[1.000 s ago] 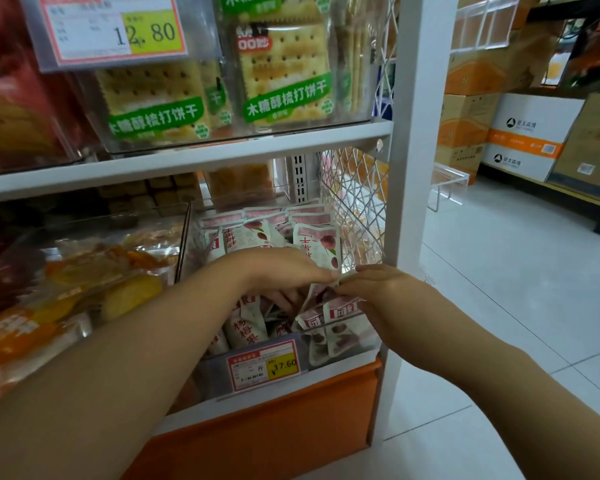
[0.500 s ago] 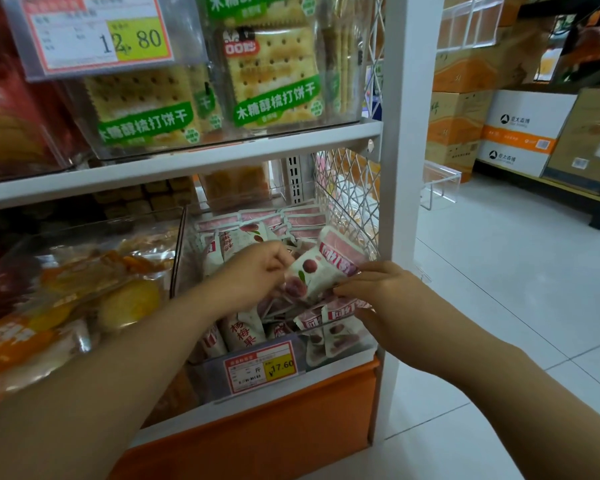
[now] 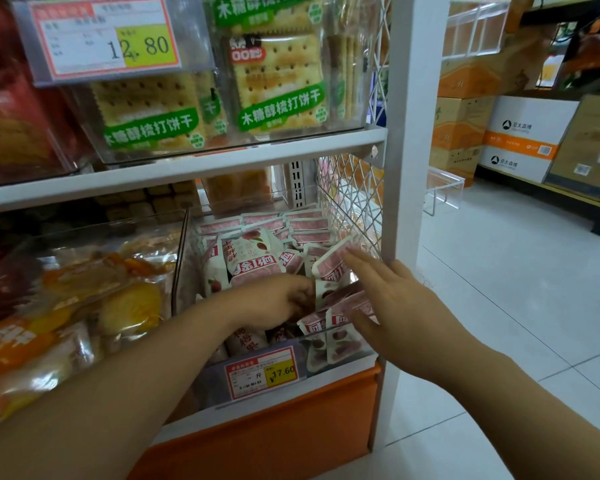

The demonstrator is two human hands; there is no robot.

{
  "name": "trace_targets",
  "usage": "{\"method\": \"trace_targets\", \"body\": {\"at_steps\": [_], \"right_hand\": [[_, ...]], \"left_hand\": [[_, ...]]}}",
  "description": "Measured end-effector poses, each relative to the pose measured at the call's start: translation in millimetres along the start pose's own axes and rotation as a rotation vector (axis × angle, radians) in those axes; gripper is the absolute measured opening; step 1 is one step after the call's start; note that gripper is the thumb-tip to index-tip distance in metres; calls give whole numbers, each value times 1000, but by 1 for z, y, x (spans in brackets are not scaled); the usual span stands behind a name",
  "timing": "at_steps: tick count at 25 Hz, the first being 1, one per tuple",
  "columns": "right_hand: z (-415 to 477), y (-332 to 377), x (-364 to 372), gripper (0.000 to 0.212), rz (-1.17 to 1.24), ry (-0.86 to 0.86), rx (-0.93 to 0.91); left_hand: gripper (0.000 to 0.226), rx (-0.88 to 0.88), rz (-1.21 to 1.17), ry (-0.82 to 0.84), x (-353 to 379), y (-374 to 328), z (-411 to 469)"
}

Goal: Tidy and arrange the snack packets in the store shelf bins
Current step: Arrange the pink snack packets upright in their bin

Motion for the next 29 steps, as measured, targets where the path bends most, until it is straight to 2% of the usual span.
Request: {"method": "trace_targets", "body": {"at_steps": [4, 6, 9, 11, 13, 15, 18, 21, 23, 26, 27, 29], "right_hand": [[7, 3, 3, 85, 41, 36, 2], [12, 1, 1, 90, 14, 68, 10], [16, 2, 3, 71, 3, 86, -1], [15, 4, 4, 55, -25, 98, -16], [11, 5, 4, 50, -79, 119, -38], [8, 7, 3, 50, -92, 138, -58], [8, 4, 2, 50, -76, 158, -66], [8, -1, 2, 48, -50, 155, -56], [7, -2, 1, 47, -25, 139, -64], [8, -8, 2, 41, 48, 119, -40], [9, -9, 2, 37, 84, 107, -22], [11, -12, 4, 38, 219, 68, 30]], "left_hand": [[34, 36, 55, -74, -24, -23, -4], [37, 48, 23, -52, -24, -28, -4], [40, 41, 8, 50, -23, -26, -9], [30, 31, -65, -52, -41, -23, -3], [20, 43, -123, -307, -66, -25, 8], [28, 38, -7, -424, -69, -32, 25], [48, -40, 252, -365, -50, -37, 52], [39, -79, 297, -359, -45, -38, 63], [22, -81, 127, -450, -60, -38, 50], [14, -116, -213, -681, -95, -25, 9], [13, -117, -380, -694, -100, -16, -3], [10, -82, -784, -607, -91, -3, -20]]}}
Point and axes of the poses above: each hand's wrist, its own z-axis towards the middle knuckle, its own x-axis out of the palm, y = z × x, the point moved 7 cm from there along z, towards the middle knuckle, and after that the axes turned 10 degrees about -x, right-handed, at the moved point
